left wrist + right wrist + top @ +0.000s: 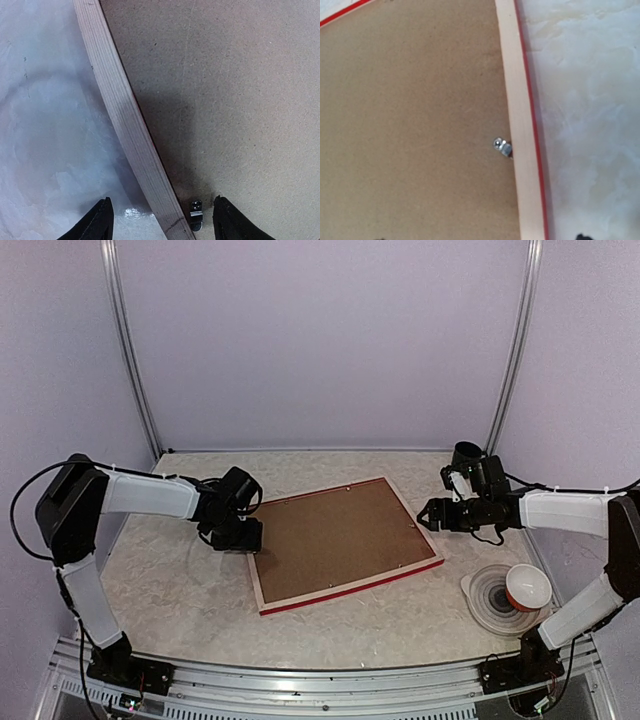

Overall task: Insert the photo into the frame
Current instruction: Press the fastener onto the backboard.

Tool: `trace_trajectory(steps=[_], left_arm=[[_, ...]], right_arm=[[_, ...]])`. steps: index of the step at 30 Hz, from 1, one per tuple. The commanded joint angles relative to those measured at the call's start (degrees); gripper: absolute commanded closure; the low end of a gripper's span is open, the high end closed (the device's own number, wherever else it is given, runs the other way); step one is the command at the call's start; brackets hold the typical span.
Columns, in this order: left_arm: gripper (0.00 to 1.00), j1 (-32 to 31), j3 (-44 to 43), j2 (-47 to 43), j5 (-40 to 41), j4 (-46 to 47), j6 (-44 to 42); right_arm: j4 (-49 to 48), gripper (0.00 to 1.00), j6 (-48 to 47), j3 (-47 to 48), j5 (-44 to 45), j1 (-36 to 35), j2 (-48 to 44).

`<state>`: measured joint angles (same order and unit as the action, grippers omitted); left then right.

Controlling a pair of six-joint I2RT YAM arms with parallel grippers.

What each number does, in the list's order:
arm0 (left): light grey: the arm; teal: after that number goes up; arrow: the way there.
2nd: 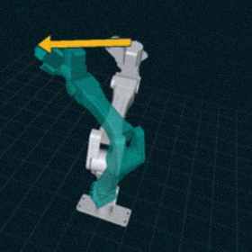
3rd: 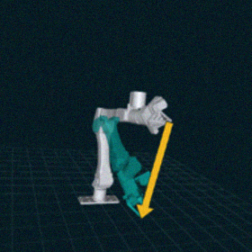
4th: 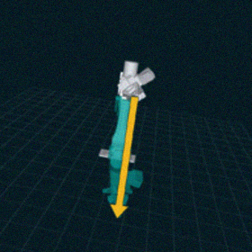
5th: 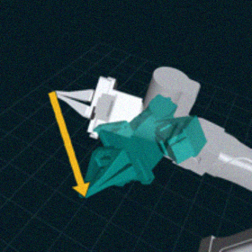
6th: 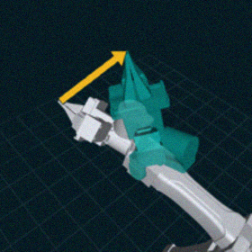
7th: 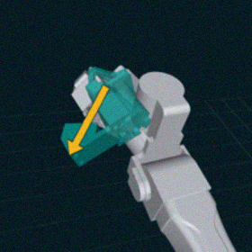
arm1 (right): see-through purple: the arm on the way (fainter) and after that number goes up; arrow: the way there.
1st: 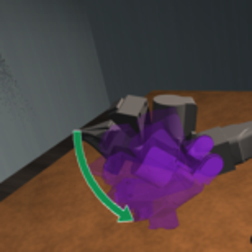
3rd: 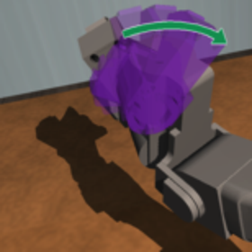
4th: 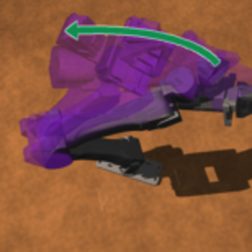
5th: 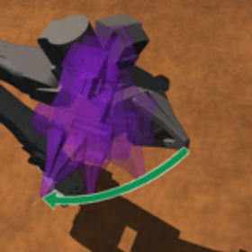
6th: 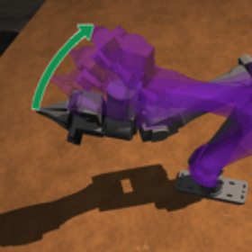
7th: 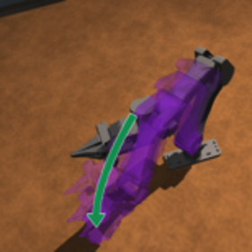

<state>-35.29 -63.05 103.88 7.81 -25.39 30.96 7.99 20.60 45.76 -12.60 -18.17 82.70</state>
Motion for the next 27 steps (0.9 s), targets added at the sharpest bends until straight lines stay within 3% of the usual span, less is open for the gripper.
trace_trajectory(steps=[1, 12, 27], left_arm=[[0.33, -0.02, -1.08, 0.62, 0.55, -0.98, -0.56], [0.33, -0.31, -1.51, -3.30, 4.65, -4.45, -0.68], [0.33, -1.19, -0.64, -0.91, 3.87, -4.95, -1.69]], right_arm=[[-0.85, 0.19, -0.03, -0.76, 0.36, 0.51, -0.48], [-1.22, 0.19, -0.10, -0.76, -0.65, 0.51, 1.05], [-0.83, 0.19, -0.16, -0.89, -0.61, 0.51, 0.50]])
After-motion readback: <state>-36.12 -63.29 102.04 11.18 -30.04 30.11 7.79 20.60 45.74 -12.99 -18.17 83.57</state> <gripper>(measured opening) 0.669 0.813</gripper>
